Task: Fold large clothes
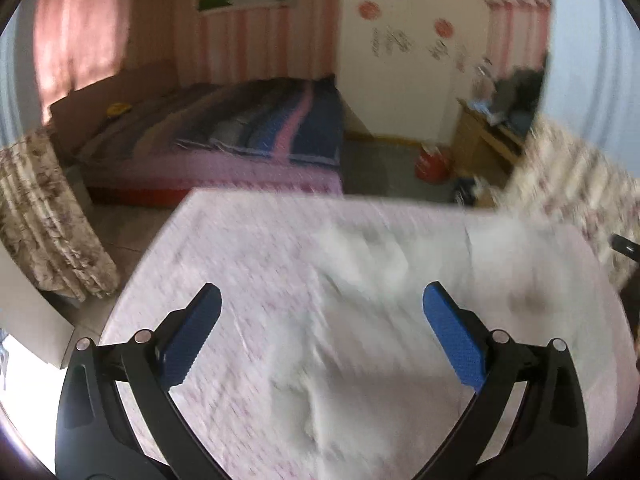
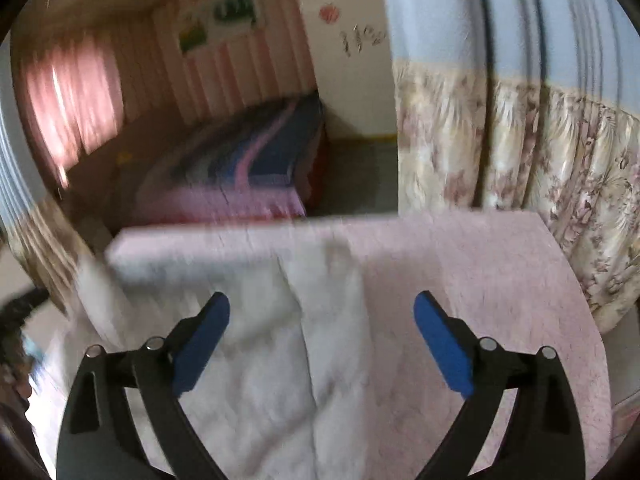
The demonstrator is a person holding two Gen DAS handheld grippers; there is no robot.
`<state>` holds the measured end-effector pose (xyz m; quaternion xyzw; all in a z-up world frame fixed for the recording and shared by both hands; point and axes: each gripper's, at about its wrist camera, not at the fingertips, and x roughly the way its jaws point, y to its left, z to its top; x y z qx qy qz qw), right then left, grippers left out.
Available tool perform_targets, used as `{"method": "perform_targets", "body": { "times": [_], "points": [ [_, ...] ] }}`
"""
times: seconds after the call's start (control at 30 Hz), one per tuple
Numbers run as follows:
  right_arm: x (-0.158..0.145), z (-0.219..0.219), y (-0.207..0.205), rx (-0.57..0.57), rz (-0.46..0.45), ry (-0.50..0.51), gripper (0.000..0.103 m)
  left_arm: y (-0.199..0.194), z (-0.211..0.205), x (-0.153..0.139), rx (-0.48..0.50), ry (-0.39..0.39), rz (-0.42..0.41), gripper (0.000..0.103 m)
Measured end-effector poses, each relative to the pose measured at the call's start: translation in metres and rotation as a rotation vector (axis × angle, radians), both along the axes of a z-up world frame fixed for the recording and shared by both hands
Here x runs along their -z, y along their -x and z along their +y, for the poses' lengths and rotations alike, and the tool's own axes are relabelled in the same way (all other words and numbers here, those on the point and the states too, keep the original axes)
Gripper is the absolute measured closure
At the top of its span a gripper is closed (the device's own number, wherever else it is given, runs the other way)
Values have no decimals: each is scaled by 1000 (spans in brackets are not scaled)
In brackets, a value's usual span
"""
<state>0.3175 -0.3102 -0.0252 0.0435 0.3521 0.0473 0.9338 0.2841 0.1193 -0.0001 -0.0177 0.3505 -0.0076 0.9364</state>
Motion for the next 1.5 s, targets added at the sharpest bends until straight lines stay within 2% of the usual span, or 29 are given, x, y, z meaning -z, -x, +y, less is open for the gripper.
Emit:
{"method": "perform_targets", "body": {
  "times": [0.1, 0.17, 0.2, 0.23, 0.27, 0.3, 0.33, 0.4, 0.43, 0.47, 0.53, 0.6, 0.7, 0.83, 0.9, 1.03, 1.13, 1.3, 1.5],
  "points": [
    [33, 12, 0, -38, 75, 55, 9, 1, -18, 29, 36, -23, 68, 3],
    [56, 26, -5, -71, 127, 103, 11, -9, -29, 49, 56, -37, 116, 17],
    [65, 35, -8, -85, 124, 167, 27, -15, -31, 57, 68, -37, 137, 38],
    [69, 41, -9, -93, 105, 208, 63, -22, -33, 65, 60, -47, 154, 55],
    [68, 45, -8, -97, 84, 231, 79, -26, -31, 68, 48, -55, 157, 66],
    [61, 46, -7, -97, 45, 220, 89, -28, -29, 68, 44, -48, 154, 79],
    [54, 46, -5, -89, 12, 211, 92, -29, -26, 66, 38, -32, 148, 85],
    [35, 43, 4, -57, -99, 190, 94, -28, -14, 58, 9, 19, 112, 87],
    [32, 41, 4, -45, -123, 170, 93, -29, -10, 56, 1, 38, 99, 86],
    [33, 37, -1, -30, -114, 139, 93, -34, -7, 60, -2, 49, 106, 86],
    [50, 30, -20, -11, -26, 86, 93, -43, -6, 75, -12, 42, 140, 84],
    [74, 23, -34, 17, 42, 78, 91, -55, -6, 93, -14, 37, 178, 83],
    [86, 14, -38, 34, 82, 58, 89, -58, -7, 101, -5, 24, 190, 81],
    [83, 10, -35, 36, 76, 93, 79, -55, 1, 91, -12, 71, 195, 78],
    [79, 7, -29, 24, 72, 90, 77, -48, 8, 85, -8, 87, 183, 77],
    [90, -1, -36, -21, 95, 100, 77, -44, 3, 90, 22, 35, 188, 75],
    [94, 2, -40, -39, 116, 130, 77, -50, 2, 99, 31, 28, 213, 74],
    [101, -4, -46, -74, 144, 123, 76, -57, 3, 110, 57, 27, 251, 72],
    [113, -6, -51, -99, 154, 138, 75, -63, -2, 121, 82, -19, 259, 71]
  ]
}}
